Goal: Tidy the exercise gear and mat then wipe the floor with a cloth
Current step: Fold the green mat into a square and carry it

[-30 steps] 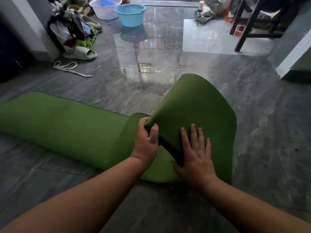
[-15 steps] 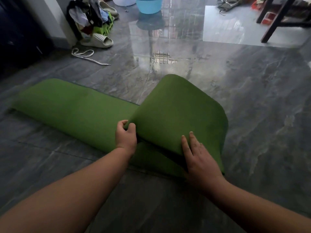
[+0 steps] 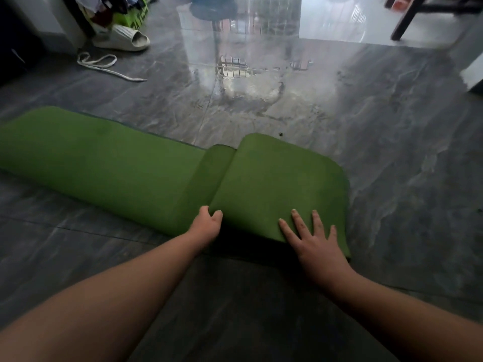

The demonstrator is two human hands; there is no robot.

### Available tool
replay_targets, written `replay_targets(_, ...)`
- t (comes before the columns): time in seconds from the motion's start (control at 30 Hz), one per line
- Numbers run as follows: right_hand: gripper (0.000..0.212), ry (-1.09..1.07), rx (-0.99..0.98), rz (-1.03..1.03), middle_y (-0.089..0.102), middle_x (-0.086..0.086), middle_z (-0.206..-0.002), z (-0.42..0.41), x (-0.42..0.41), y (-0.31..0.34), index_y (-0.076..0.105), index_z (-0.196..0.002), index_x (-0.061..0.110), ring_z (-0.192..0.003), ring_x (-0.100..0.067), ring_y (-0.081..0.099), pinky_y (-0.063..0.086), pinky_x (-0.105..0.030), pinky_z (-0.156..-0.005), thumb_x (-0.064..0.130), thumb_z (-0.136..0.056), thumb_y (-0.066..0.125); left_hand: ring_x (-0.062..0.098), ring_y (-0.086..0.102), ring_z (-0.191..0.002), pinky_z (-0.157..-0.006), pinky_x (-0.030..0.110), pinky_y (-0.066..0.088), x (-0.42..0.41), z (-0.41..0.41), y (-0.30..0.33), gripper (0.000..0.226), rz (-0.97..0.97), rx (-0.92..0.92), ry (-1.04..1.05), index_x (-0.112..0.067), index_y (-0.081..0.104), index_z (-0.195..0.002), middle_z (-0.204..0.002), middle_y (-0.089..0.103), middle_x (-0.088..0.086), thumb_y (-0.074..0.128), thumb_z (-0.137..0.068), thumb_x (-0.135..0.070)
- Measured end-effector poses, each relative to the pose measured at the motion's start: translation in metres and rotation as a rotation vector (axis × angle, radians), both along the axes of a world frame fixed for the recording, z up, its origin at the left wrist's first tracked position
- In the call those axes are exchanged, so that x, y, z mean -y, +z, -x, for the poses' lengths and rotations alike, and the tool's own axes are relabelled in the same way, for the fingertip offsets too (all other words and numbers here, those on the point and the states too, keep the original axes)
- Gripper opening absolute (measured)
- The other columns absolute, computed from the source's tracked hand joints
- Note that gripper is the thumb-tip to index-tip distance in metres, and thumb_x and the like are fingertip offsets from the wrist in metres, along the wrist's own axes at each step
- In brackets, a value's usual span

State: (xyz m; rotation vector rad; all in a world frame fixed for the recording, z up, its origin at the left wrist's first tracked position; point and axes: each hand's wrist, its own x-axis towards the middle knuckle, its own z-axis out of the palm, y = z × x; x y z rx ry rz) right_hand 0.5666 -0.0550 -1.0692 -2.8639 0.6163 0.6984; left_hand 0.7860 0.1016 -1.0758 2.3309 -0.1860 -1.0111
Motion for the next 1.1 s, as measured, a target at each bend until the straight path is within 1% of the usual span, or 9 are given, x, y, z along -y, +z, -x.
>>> replay_targets(0.2,0.088,0.005,0.021,0.179,-0.030,-0.001,-0.153,0.049,0.035,0.012,-0.022,-0.149,0.040,-0.147,-0.047,-0.010,0.009,-0.074,-0.108,0.025,-0.097,0.048,0.034,0.046,-0.130,-0.101,0.036,0.038,0.036,0.037,-0.003,0.066,-0.054,-0.047,-0.150,-0.002,0.028,-0.146,-0.142,0.048,0.018,0.047,-0.100,-0.045)
replay_targets(0.4,0.111,0.007,-0.056,0.234,0.034,-0.011,-0.155,0.127,0.066,0.005,0.022,-0.154,0.034,-0.132,-0.046,0.047,0.042,-0.071,-0.091,0.018,-0.061,0.080,0.033,0.048,-0.128,-0.106,0.039,0.042,0.068,0.088,-0.016,0.074,-0.071,-0.172,-0.269,-0.005,0.028,-0.147,-0.144,0.046,0.016,0.060,-0.094,-0.045)
replay_targets(0.53,0.126,-0.018,-0.047,0.124,0.032,-0.016,-0.156,0.132,0.060,-0.013,0.002,-0.157,0.031,-0.136,-0.041,0.044,0.044,-0.062,-0.097,0.028,-0.057,0.079,0.029,0.055,-0.116,-0.099,0.039,0.048,0.067,0.081,-0.022,0.074,-0.023,-0.226,-0.209,-0.005,0.032,-0.145,-0.138,0.051,0.016,0.068,-0.090,-0.038)
replay_targets(0.7,0.103,-0.042,0.094,0.039,0.007,-0.011,-0.163,0.120,0.058,-0.010,-0.002,-0.157,0.025,-0.150,-0.027,0.017,0.019,-0.047,-0.120,0.043,-0.074,0.056,0.026,0.058,-0.106,-0.075,0.033,0.054,0.057,0.056,-0.013,0.080,0.080,-0.382,-0.151,-0.016,0.018,-0.154,-0.142,0.048,0.015,0.068,-0.091,-0.021)
replay_targets(0.8,0.095,-0.076,0.101,0.038,0.016,-0.005,-0.164,0.120,0.065,0.003,0.011,-0.156,0.033,-0.149,-0.034,0.022,0.022,-0.059,-0.116,0.050,-0.072,0.051,0.026,0.062,-0.097,-0.066,0.032,0.052,0.060,0.047,-0.005,0.082,0.102,-0.427,-0.146,-0.021,0.015,-0.155,-0.135,0.052,0.012,0.067,-0.092,-0.020)
replay_targets(0.87,0.096,-0.116,0.056,0.077,0.019,-0.001,-0.164,0.121,0.073,0.011,0.010,-0.155,0.041,-0.147,-0.038,0.024,0.025,-0.067,-0.111,0.047,-0.069,0.052,0.028,0.062,-0.099,-0.072,0.038,0.054,0.064,0.041,-0.002,0.084,0.126,-0.459,-0.120,-0.025,0.014,-0.155,-0.135,0.052,0.012,0.067,-0.091,-0.017)
replay_targets(0.97,0.098,-0.208,0.036,0.089,-0.008,0.006,-0.165,0.126,0.078,0.011,-0.022,-0.147,0.049,-0.151,-0.035,0.005,0.017,-0.066,-0.112,0.044,-0.082,0.051,0.033,0.055,-0.115,-0.092,0.049,0.052,0.070,0.043,-0.001,0.081,0.150,-0.484,-0.074,-0.022,0.018,-0.154,-0.144,0.042,0.013,0.062,-0.089,-0.002)
replay_targets(1.03,0.098,-0.204,0.035,0.081,-0.022,0.010,-0.160,0.128,0.071,0.002,-0.040,-0.136,0.049,-0.152,-0.033,-0.002,0.019,-0.062,-0.114,0.036,-0.091,0.047,0.036,0.055,-0.112,-0.092,0.050,0.050,0.072,0.044,-0.001,0.065,0.175,-0.535,-0.001,-0.010,0.035,-0.143,-0.136,0.045,0.020,0.057,-0.084,0.004)
replay_targets(1.1,0.096,-0.163,0.037,0.092,-0.022,0.010,-0.159,0.132,0.065,-0.004,-0.038,-0.137,0.048,-0.152,-0.034,0.001,0.023,-0.061,-0.113,0.029,-0.095,0.046,0.034,0.059,-0.104,-0.092,0.049,0.048,0.071,0.046,0.003,0.037,0.207,-0.660,-0.022,-0.005,0.054,-0.118,-0.120,0.058,0.020,0.060,-0.082,-0.010)
